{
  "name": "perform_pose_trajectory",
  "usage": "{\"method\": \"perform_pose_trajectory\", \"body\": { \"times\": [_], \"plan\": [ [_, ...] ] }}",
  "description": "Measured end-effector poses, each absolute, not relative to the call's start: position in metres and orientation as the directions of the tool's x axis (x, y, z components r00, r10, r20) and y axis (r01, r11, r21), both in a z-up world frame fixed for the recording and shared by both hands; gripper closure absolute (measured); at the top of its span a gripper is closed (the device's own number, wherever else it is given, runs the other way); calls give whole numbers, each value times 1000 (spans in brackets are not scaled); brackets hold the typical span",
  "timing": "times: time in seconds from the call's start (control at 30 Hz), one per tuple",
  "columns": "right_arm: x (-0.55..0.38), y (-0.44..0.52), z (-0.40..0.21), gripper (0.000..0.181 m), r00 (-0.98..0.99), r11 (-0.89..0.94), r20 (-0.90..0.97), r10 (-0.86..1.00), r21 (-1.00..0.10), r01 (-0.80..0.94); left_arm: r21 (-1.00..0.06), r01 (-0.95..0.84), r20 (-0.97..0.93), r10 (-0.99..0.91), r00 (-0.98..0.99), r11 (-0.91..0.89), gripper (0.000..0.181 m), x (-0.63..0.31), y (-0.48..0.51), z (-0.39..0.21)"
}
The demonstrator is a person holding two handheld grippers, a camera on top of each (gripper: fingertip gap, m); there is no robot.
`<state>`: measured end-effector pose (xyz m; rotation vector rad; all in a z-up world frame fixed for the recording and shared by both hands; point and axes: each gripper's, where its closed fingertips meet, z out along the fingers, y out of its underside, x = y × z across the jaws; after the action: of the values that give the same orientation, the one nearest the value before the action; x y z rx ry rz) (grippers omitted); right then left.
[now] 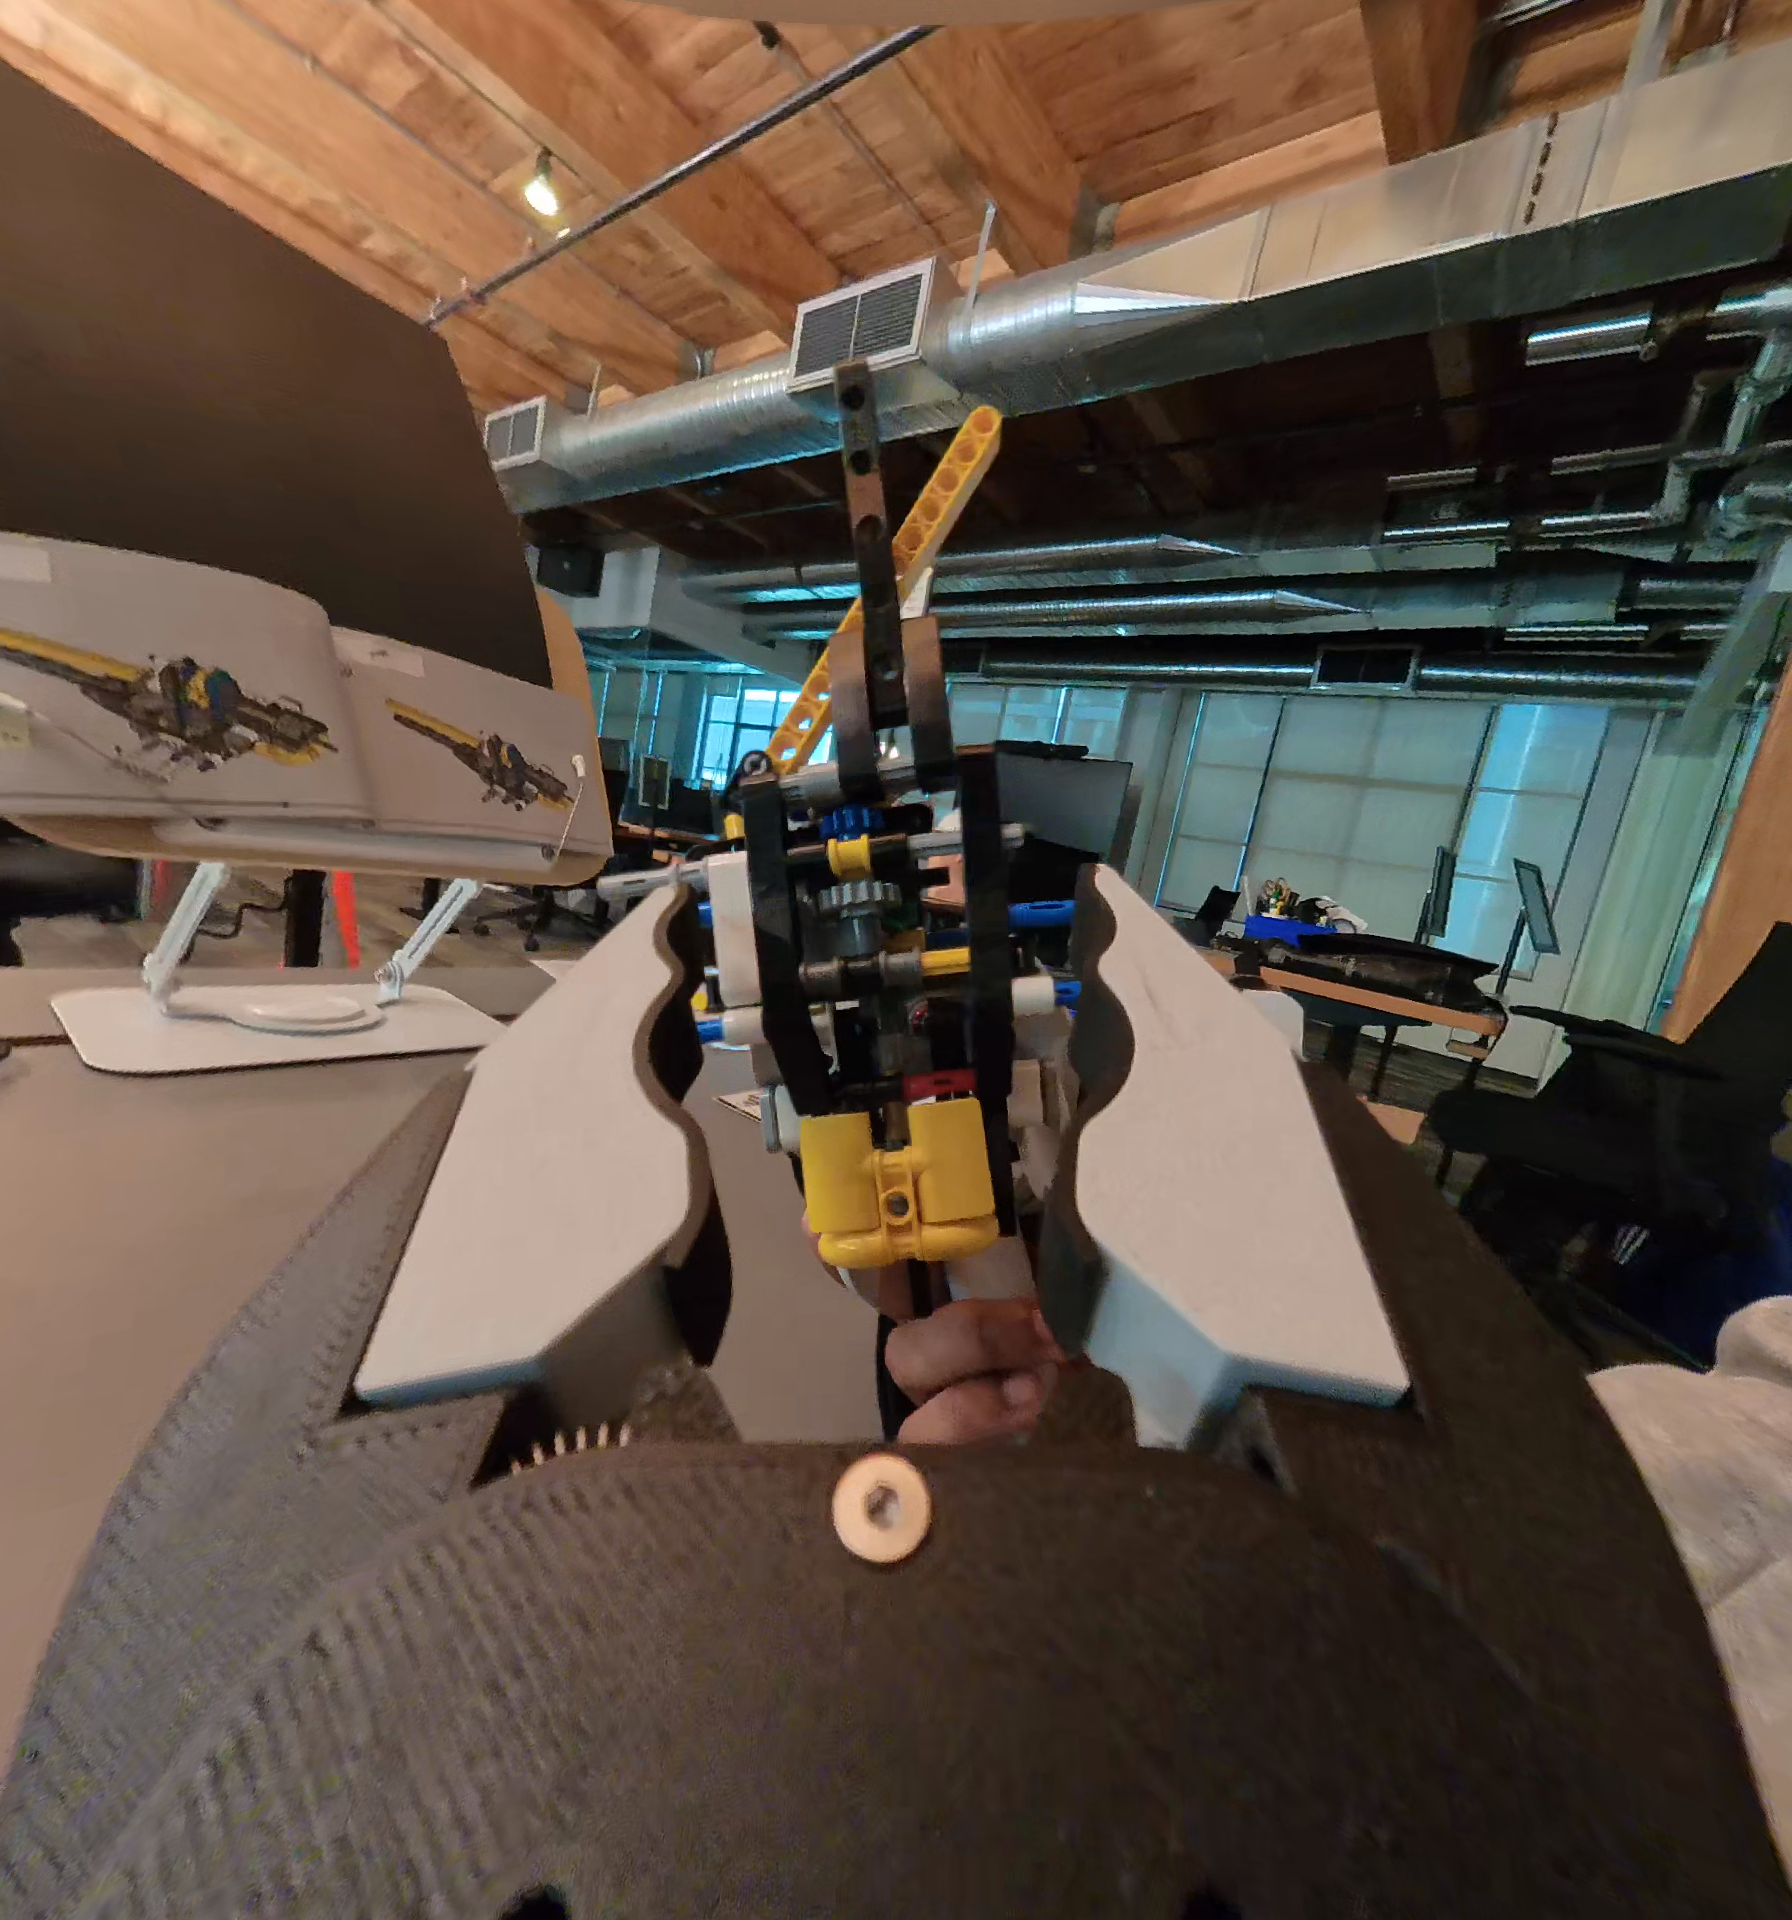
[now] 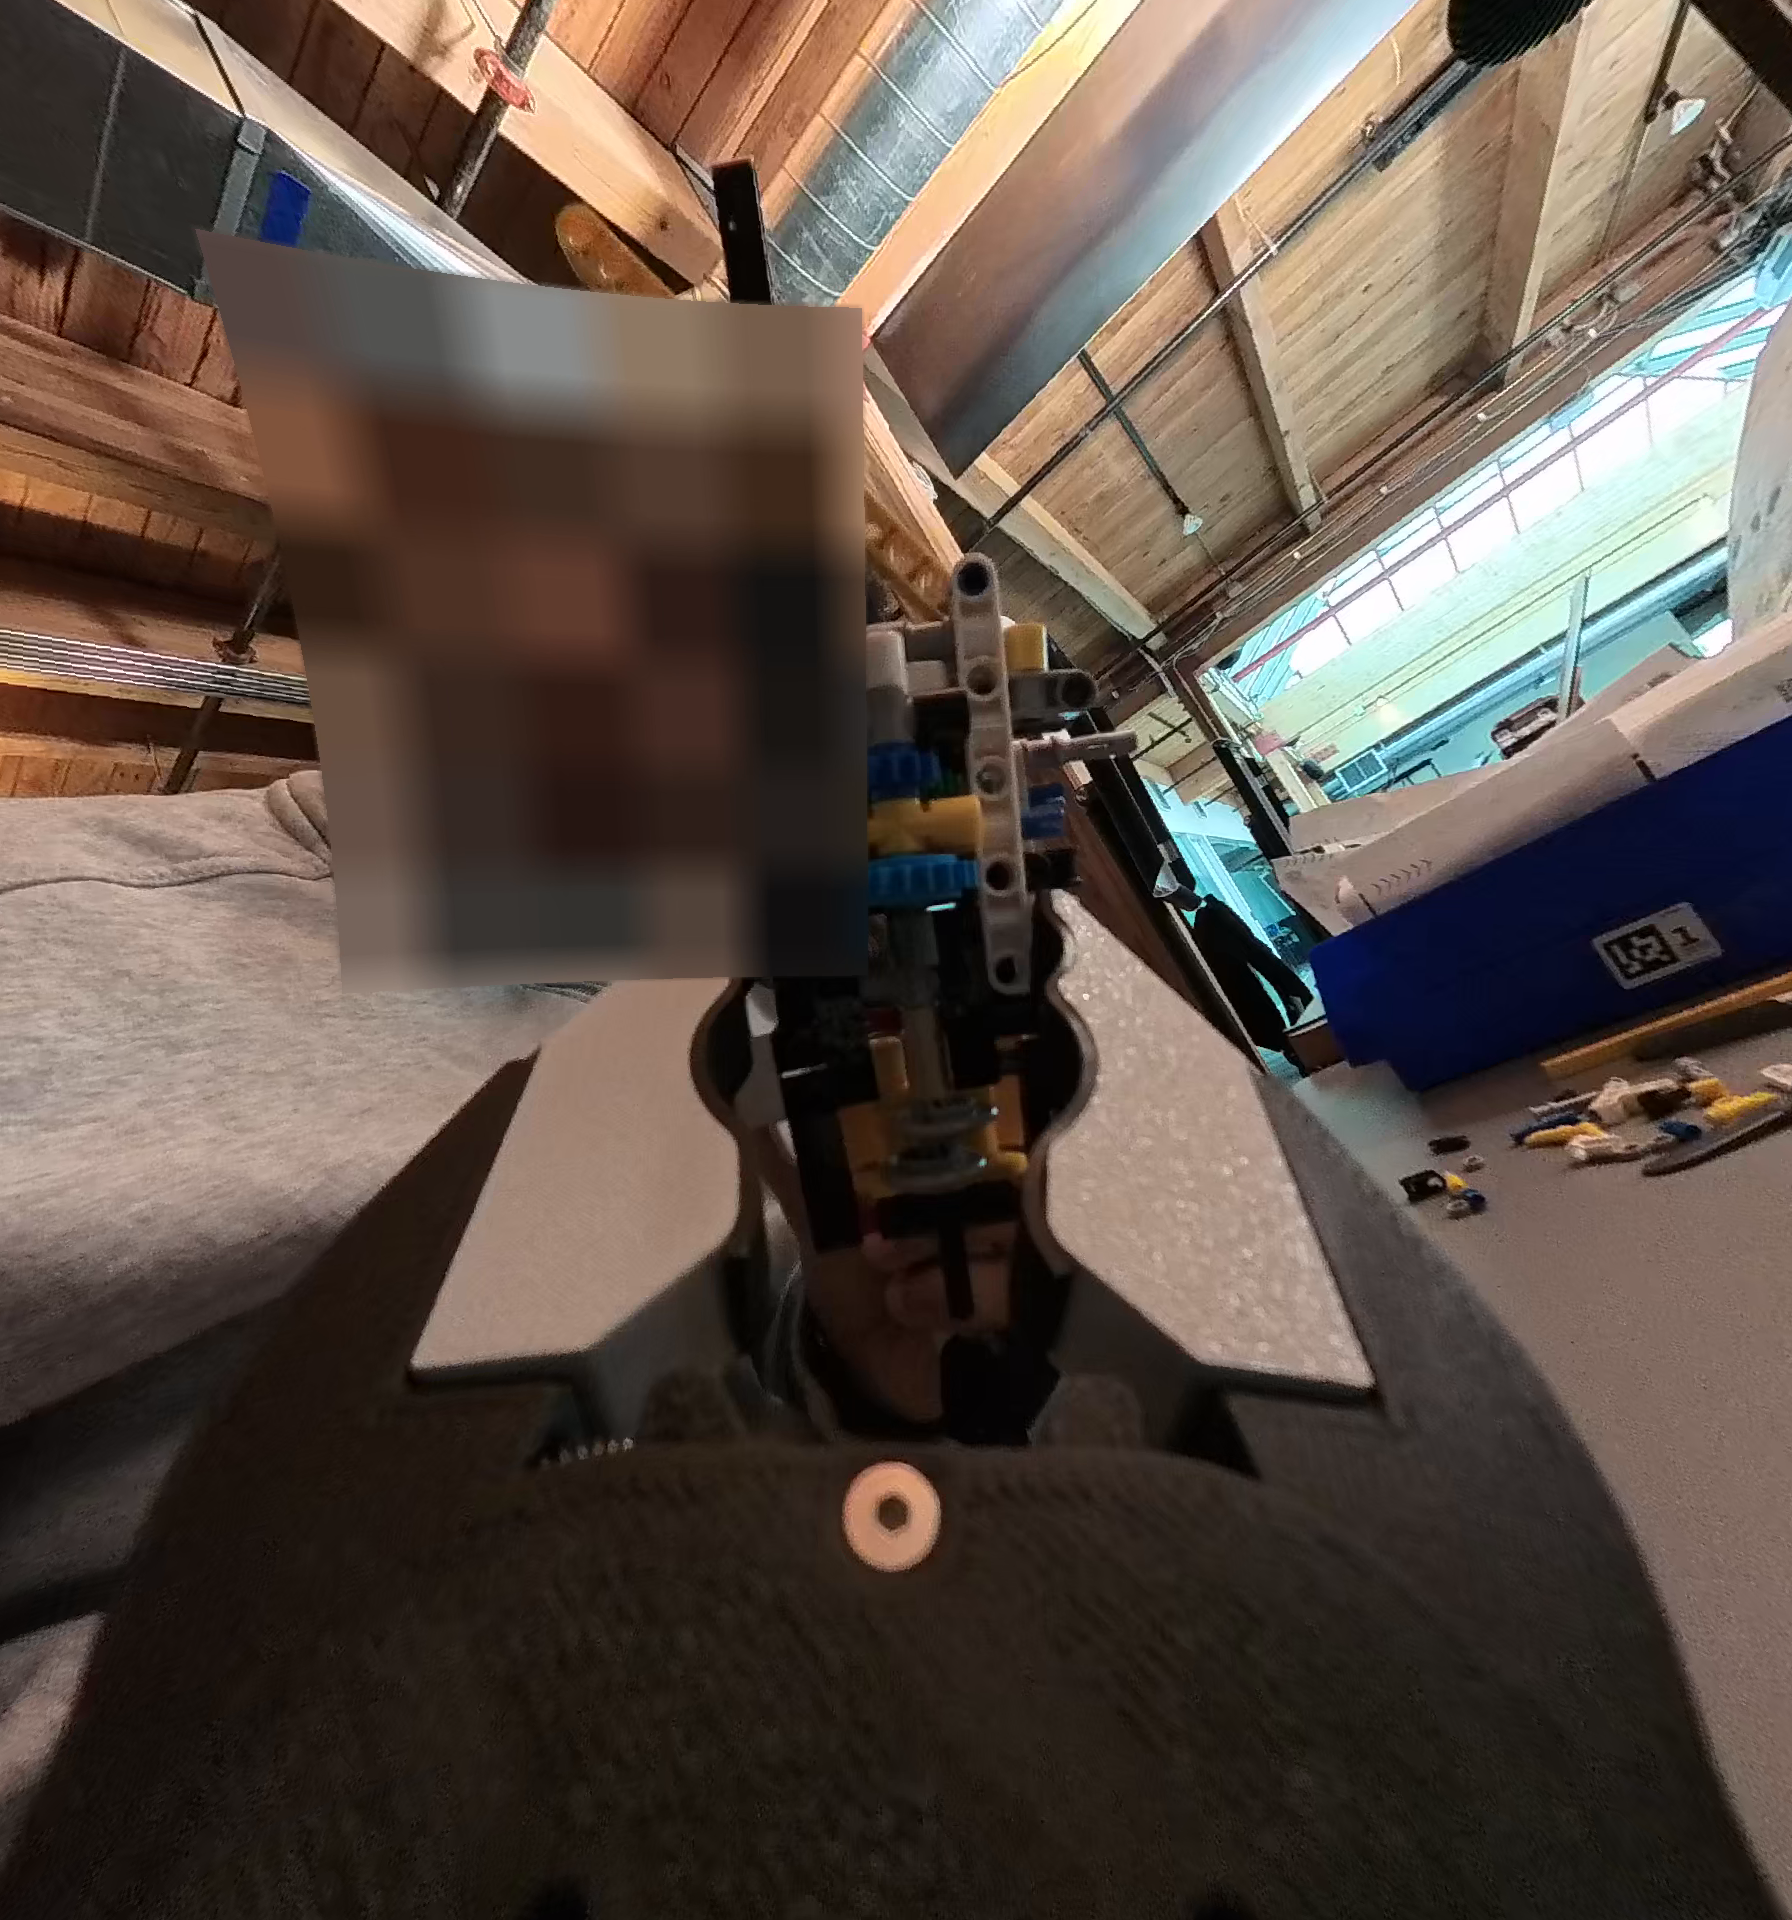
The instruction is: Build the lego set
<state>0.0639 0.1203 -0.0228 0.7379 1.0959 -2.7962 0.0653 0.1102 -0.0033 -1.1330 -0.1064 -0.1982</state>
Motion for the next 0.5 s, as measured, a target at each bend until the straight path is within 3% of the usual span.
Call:
{"method": "perform_pose_trajectory", "body": {
  "times": [0.5],
  "plan": [
    [64,98,-32,130,-881,-660,-457,123,-700,271,-848,231,188,-137,972,476,116,63,100,10]
  ]
}}
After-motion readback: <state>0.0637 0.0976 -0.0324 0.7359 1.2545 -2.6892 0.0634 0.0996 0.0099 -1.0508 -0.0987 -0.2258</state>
